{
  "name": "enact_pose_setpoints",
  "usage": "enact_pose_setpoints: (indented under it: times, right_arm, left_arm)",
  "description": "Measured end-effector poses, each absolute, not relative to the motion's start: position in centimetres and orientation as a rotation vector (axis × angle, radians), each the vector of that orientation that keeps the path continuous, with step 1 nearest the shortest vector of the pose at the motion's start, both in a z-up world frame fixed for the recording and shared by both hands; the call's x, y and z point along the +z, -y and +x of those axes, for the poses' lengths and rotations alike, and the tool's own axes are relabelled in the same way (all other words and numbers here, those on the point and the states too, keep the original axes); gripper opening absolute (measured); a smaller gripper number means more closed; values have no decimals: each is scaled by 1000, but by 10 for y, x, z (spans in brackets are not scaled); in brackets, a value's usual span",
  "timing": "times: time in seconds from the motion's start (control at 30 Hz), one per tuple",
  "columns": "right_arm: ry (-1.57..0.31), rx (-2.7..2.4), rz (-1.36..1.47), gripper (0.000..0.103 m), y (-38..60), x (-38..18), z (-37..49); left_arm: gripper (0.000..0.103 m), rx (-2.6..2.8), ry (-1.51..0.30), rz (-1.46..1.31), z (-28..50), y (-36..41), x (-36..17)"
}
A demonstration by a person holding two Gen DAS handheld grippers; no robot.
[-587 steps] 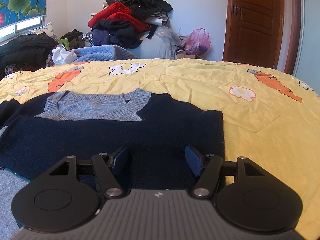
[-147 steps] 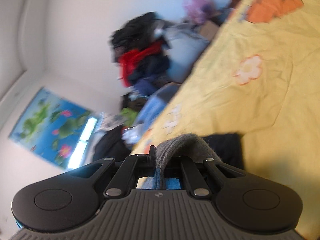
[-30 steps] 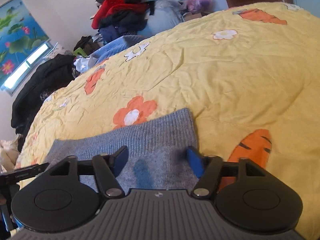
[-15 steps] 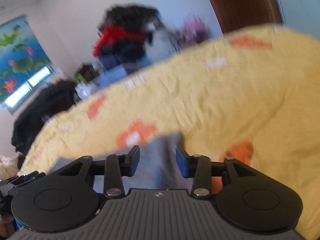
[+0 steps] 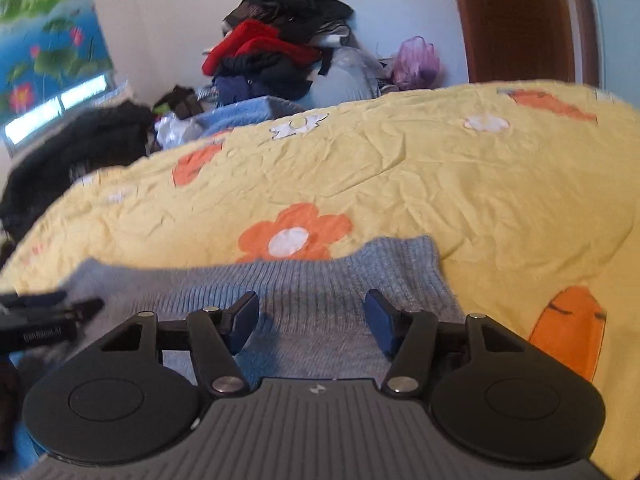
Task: Fold small clothes
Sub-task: 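Move both open tools back above the folded grey sweater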
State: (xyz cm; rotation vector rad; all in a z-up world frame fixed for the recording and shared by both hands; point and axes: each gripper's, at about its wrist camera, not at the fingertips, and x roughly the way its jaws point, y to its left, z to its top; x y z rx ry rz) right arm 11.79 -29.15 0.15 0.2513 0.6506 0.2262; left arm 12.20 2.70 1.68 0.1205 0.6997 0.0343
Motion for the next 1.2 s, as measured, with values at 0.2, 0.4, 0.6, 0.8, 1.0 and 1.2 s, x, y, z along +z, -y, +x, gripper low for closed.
enact_pose_setpoints:
  times: [0.2, 0.4, 0.6, 0.8, 1.0, 1.2]
  right_arm:
    - [-670, 167, 201, 64, 271, 18, 106]
    - [-642, 380, 142, 71, 212, 43, 80]
    - [-661, 376, -3, 81, 185, 5, 92]
    - [-663, 382, -17, 85, 183, 6, 89]
    - [-659, 384, 12, 86, 188, 6, 89]
    - [-664, 413, 42, 92, 192, 7, 91]
  left_arm:
    - [73, 42, -695, 124, 121, -24, 17]
    - [73, 44, -693, 128, 121, -24, 17]
    - [73, 46, -693, 115, 120, -25, 17]
    - [76, 50, -700, 99, 120, -28, 19]
    - [75, 77, -670, 120, 76, -38, 34]
    - [86, 23, -694, 17, 64, -65, 15]
